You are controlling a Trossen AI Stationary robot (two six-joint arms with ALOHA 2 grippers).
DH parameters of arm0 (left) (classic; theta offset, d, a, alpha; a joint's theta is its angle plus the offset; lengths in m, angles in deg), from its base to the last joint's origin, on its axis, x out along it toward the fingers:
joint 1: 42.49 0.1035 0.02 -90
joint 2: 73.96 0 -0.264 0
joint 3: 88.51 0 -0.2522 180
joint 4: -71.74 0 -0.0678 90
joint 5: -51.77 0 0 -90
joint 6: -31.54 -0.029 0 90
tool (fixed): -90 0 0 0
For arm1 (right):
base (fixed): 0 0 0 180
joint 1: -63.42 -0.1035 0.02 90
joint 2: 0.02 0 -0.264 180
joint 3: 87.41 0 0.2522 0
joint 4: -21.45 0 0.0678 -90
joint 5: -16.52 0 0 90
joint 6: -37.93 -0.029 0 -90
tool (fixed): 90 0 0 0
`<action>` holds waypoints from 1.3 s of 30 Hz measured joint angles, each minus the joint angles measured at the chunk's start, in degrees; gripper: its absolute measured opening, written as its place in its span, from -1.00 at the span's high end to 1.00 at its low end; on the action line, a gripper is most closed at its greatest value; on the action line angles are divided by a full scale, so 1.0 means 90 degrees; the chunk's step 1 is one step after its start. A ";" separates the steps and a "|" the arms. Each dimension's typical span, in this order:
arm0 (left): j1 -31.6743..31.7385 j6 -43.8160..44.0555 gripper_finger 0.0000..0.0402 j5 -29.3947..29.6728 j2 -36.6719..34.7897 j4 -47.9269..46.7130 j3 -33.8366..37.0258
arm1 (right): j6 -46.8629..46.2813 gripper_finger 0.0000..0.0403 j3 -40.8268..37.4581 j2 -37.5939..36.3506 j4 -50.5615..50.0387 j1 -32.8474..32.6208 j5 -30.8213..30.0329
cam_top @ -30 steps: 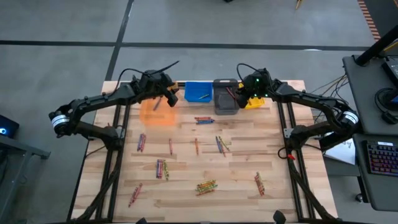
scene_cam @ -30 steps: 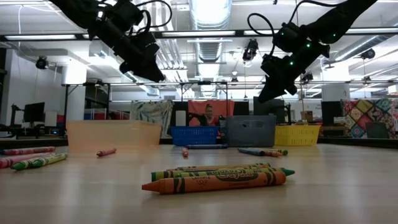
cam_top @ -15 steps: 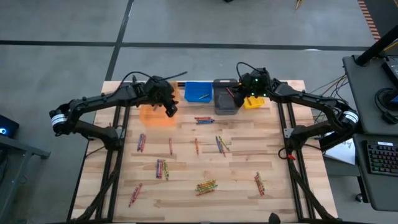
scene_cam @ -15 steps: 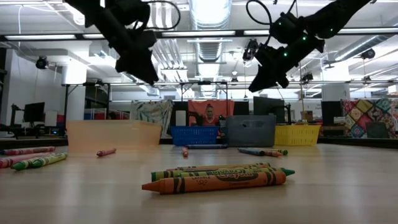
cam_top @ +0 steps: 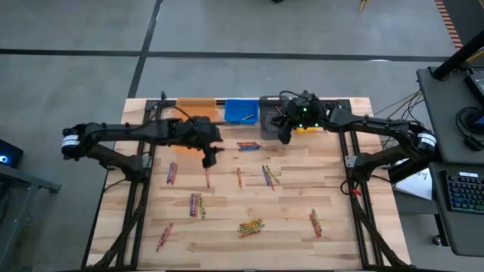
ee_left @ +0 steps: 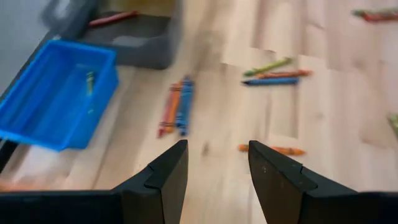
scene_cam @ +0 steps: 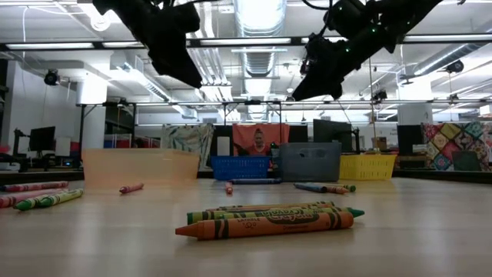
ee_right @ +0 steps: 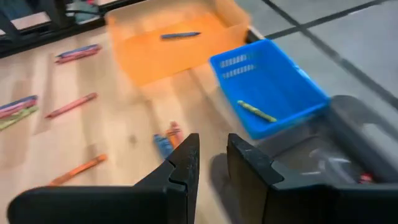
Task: Sort crayons
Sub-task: Put the orange crayon into the yellow bin
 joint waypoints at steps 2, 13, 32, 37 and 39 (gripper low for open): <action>-0.0178 -0.0070 0.25 -0.0007 0.0039 0.0009 0.0000 | -0.0146 0.64 0.0000 -0.0014 -0.0080 -0.0200 0.0003; -0.0575 -0.0108 0.25 -0.0015 0.0527 0.0103 -0.0007 | -0.1069 0.64 0.0000 -0.0020 -0.1155 -0.1290 0.0002; -0.0567 -0.0503 0.25 -0.0202 0.1860 0.0252 -0.0081 | -0.3282 0.64 -0.0002 -0.0022 -0.4775 -0.2160 -0.0027; -0.0570 -0.1331 0.25 -0.0206 0.2330 0.0135 -0.0312 | -0.3352 0.64 -0.0002 -0.0022 -0.4907 -0.2407 -0.0037; -0.0576 -0.1988 0.25 -0.0246 0.2497 0.0141 -0.0359 | -0.3346 0.64 -0.0002 -0.0022 -0.4903 -0.2493 -0.0042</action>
